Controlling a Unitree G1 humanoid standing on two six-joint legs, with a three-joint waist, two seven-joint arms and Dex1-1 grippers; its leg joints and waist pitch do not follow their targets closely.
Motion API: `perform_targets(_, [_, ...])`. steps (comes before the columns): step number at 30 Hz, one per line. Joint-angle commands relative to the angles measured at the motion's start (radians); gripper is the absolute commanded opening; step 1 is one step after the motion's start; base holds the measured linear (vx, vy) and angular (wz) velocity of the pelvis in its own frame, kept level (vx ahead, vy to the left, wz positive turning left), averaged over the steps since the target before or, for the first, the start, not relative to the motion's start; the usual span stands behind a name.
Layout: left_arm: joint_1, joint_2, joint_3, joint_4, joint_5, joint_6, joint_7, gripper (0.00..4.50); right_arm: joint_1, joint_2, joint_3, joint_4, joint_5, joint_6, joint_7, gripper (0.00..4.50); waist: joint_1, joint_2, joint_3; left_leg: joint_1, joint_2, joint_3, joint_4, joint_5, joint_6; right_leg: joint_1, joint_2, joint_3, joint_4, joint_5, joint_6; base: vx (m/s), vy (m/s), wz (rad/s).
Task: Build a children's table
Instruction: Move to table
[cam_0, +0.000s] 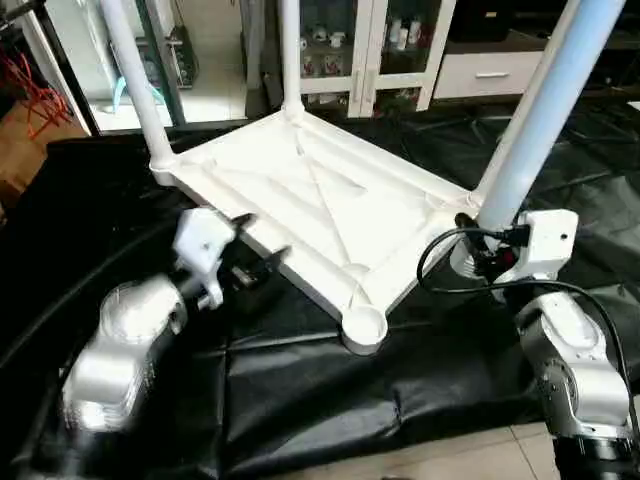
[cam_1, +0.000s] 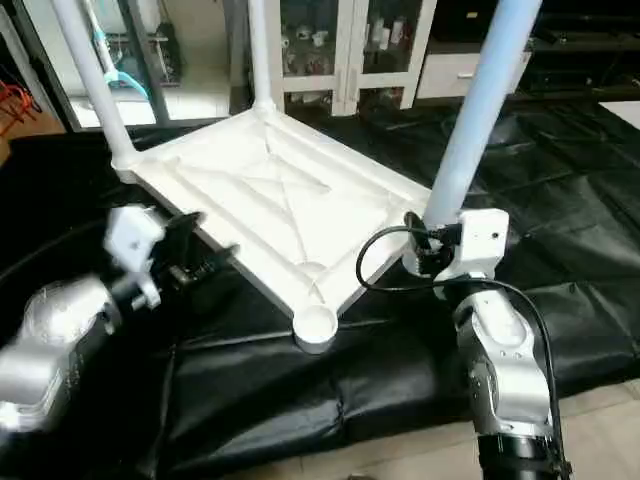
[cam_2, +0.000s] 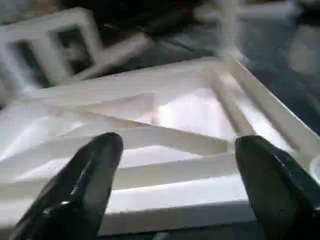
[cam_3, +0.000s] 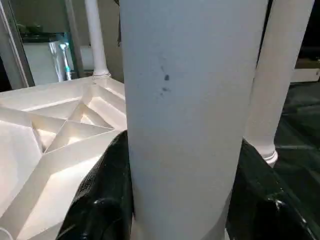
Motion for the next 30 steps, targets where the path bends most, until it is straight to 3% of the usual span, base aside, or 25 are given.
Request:
perform_targets(1, [-0.051, 0.026, -0.046, 0.046, 0.026, -0.012, -0.104, 4.27, -0.02, -0.006, 0.004, -0.001, 0.004, -0.01, 0.011, 1.9, -0.002, 0.008, -0.066, 0.03, 0.141, -0.062, -0.104, -0.111, -0.011, 0.047, -0.107, 0.051, -0.038, 0.076, -0.265, 0.0, 0.0, 0.0])
perform_targets(3, [-0.128, 0.07, -0.131, 0.126, 0.081, -0.056, -0.226, 4.4, -0.014, -0.007, 0.016, -0.014, 0.005, -0.008, 0.024, 1.9, -0.001, 0.008, -0.066, 0.032, 0.136, -0.058, -0.101, -0.074, 0.013, 0.044, -0.102, 0.05, -0.04, 0.097, -0.267, 0.0, 0.0, 0.0])
perform_targets(4, [-0.128, 0.07, -0.131, 0.126, 0.081, -0.056, -0.226, 4.4, -0.014, -0.007, 0.016, -0.014, 0.005, -0.008, 0.024, 1.9, -0.001, 0.009, -0.068, 0.032, 0.136, -0.055, -0.098, -0.053, 0.032, 0.048, -0.105, 0.051, -0.038, 0.106, -0.271, 0.0, 0.0, 0.0])
perform_targets(6, [-0.174, 0.121, -0.206, 0.195, 0.135, -0.108, -0.354, 4.4, -0.003, -0.01, 0.027, -0.029, 0.0, -0.008, 0.03, 1.9, -0.002, 0.016, -0.069, 0.028, 0.141, -0.057, -0.097, -0.041, 0.048, 0.054, -0.111, 0.052, -0.038, 0.102, -0.282, 0.0, 0.0, 0.0])
perform_targets(8, [-0.203, 0.147, -0.246, 0.247, 0.175, -0.147, -0.407, 4.4, 0.004, -0.012, 0.026, -0.041, 0.002, -0.007, 0.031, 1.9, -0.006, 0.016, -0.068, 0.03, 0.143, -0.056, -0.099, -0.046, 0.048, 0.051, -0.107, 0.051, -0.04, 0.1, -0.285, 0.0, 0.0, 0.0])
perform_targets(11, [-0.252, 0.183, -0.307, 0.325, 0.257, -0.216, -0.45, 4.4, 0.015, -0.014, 0.014, -0.056, 0.004, -0.006, 0.023, 1.9, -0.007, 0.026, -0.069, 0.032, 0.146, -0.055, -0.097, -0.056, 0.049, 0.053, -0.111, 0.052, -0.037, 0.098, -0.309, 0.0, 0.0, 0.0])
perform_targets(12, [-0.296, 0.176, -0.333, 0.393, 0.305, -0.285, -0.431, 4.4, 0.019, -0.013, 0.011, -0.061, 0.004, -0.006, 0.02, 1.9, -0.005, 0.031, -0.067, 0.032, 0.146, -0.055, -0.098, -0.065, 0.051, 0.051, -0.108, 0.051, -0.039, 0.086, -0.31, 0.0, 0.0, 0.0])
perform_targets(13, [-0.315, 0.164, -0.339, 0.42, 0.311, -0.307, -0.427, 4.4, 0.021, -0.013, 0.012, -0.063, 0.003, -0.006, 0.019, 1.9, -0.004, 0.032, -0.069, 0.037, 0.147, -0.054, -0.097, -0.072, 0.043, 0.051, -0.109, 0.05, -0.037, 0.089, -0.314, 0.0, 0.0, 0.0])
perform_targets(15, [-0.339, 0.139, -0.339, 0.457, 0.316, -0.341, -0.403, 4.4, 0.025, -0.012, 0.013, -0.068, 0.001, -0.006, 0.016, 1.9, -0.003, 0.035, -0.069, 0.035, 0.149, -0.054, -0.097, -0.06, 0.041, 0.053, -0.112, 0.05, -0.034, 0.108, -0.322, 0.0, 0.0, 0.0])
perform_targets(16, [-0.347, 0.128, -0.337, 0.469, 0.318, -0.356, -0.385, 4.4, 0.026, -0.011, 0.013, -0.069, 0.0, -0.007, 0.015, 1.9, -0.002, 0.029, -0.071, 0.034, 0.15, -0.051, -0.093, -0.032, 0.052, 0.054, -0.114, 0.049, -0.032, 0.146, -0.333, 0.0, 0.0, 0.0])
perform_targets(19, [-0.379, 0.098, -0.35, 0.539, 0.35, -0.428, -0.347, 4.4, 0.032, -0.003, 0.014, -0.077, 0.001, -0.006, 0.007, 1.9, -0.002, 0.031, -0.073, 0.027, 0.149, -0.047, -0.089, 0.0, 0.08, 0.057, -0.116, 0.048, -0.03, 0.167, -0.332, 0.0, 0.0, 0.0])
perform_targets(24, [-0.411, 0.064, -0.355, 0.603, 0.369, -0.48, -0.313, 4.4, 0.04, 0.0, 0.029, -0.08, -0.009, -0.011, 0.008, 1.9, -0.004, 0.03, -0.074, 0.027, 0.152, -0.047, -0.087, 0.0, 0.095, 0.057, -0.119, 0.049, -0.03, 0.162, -0.335, 0.0, 0.0, 0.0])
perform_targets(30, [-0.483, 0.057, -0.452, 0.779, 0.55, -0.571, -0.198, 4.4, 0.039, 0.005, 0.036, -0.083, -0.013, -0.013, 0.004, 1.9, -0.005, 0.031, -0.075, 0.029, 0.155, -0.049, -0.087, -0.008, 0.097, 0.057, -0.117, 0.048, -0.031, 0.152, -0.325, 0.0, 0.0, 0.0])
